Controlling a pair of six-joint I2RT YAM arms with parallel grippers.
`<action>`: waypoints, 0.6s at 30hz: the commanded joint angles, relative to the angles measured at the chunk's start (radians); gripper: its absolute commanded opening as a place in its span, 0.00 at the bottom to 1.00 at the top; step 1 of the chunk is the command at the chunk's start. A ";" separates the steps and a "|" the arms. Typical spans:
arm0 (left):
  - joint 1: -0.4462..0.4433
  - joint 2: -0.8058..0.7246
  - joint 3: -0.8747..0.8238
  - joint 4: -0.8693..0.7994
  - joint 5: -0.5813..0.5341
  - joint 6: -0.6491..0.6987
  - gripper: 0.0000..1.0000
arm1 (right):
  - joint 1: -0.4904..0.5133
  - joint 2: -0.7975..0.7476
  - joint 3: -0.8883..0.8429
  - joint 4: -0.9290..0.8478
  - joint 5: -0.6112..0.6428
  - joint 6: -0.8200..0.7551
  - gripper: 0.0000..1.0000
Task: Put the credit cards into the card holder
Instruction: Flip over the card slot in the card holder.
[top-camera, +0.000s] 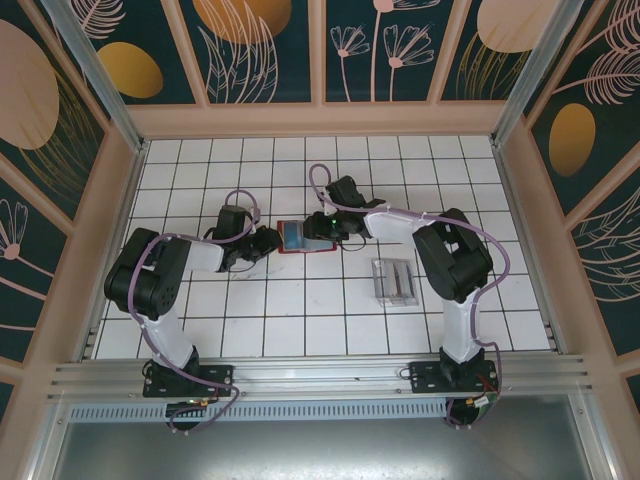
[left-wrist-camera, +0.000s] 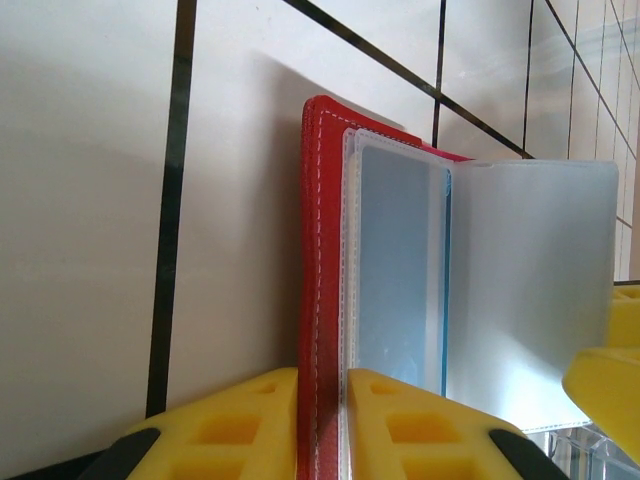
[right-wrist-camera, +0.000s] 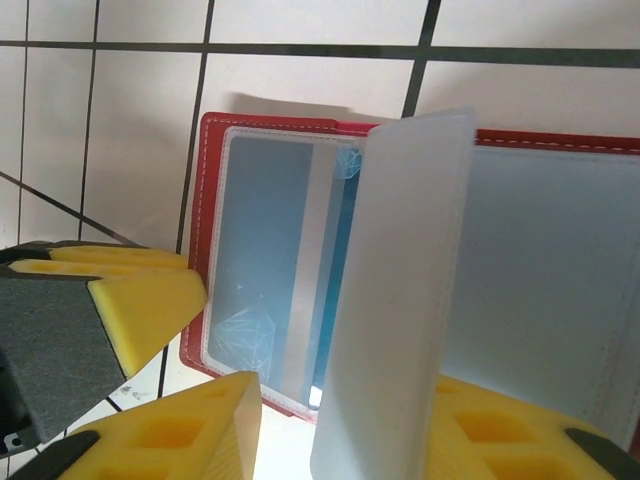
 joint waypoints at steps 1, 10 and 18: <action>-0.011 0.025 0.012 -0.007 0.022 0.007 0.21 | 0.007 0.013 0.035 0.032 -0.030 0.003 0.43; -0.011 0.015 0.024 -0.013 0.026 0.009 0.23 | 0.006 0.001 0.033 0.086 -0.075 0.009 0.41; -0.006 0.015 0.033 -0.001 0.036 -0.001 0.24 | -0.016 -0.004 -0.019 0.206 -0.166 0.062 0.30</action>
